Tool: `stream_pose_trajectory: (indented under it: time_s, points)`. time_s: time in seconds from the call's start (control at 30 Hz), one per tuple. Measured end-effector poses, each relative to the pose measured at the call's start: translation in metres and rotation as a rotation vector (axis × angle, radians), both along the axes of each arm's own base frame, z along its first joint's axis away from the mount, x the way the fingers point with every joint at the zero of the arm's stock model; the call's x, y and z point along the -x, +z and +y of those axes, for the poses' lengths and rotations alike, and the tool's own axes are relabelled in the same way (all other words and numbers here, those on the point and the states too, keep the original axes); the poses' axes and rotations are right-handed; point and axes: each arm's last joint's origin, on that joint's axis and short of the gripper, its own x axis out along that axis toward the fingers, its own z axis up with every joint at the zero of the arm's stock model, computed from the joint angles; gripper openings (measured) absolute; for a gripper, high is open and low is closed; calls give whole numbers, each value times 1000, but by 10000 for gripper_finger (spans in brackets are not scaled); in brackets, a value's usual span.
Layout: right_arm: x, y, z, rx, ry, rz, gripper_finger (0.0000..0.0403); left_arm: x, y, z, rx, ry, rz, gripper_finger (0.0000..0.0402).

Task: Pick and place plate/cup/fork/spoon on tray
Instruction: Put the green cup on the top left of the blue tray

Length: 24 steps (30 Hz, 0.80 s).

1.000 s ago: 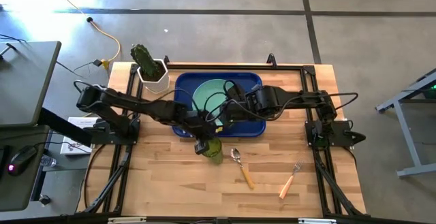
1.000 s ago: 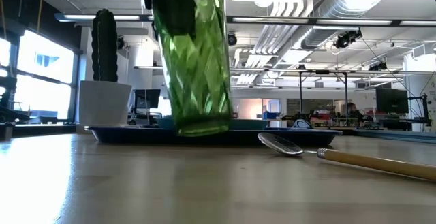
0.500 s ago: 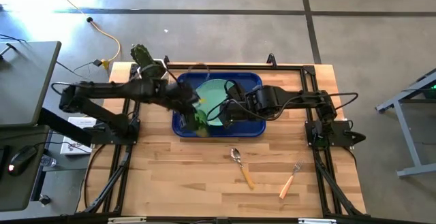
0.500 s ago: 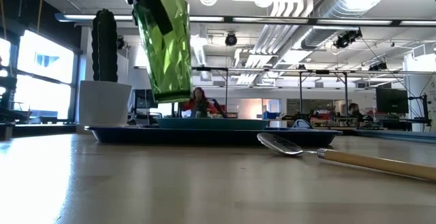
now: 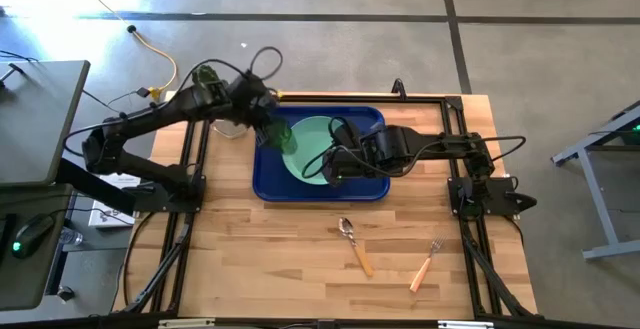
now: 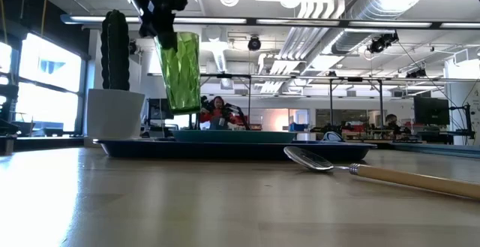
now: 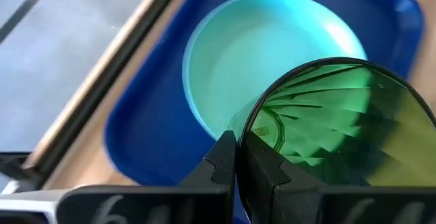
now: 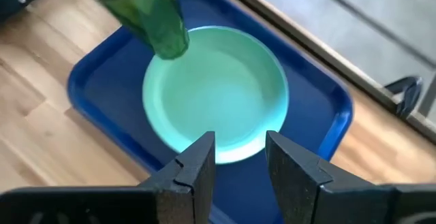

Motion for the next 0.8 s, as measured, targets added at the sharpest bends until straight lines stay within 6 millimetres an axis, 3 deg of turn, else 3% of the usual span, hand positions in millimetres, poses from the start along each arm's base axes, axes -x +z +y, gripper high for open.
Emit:
stream_pose_trajectory:
  time_s: [0.4, 0.8]
  points:
    - [-2, 1, -39, 101, 48, 115, 122, 24, -3, 59, -29, 263, -46, 5]
    - [0, 0, -80, 69, 18, 164, 122, 20, -29, 84, 58, 367, 24, 5]
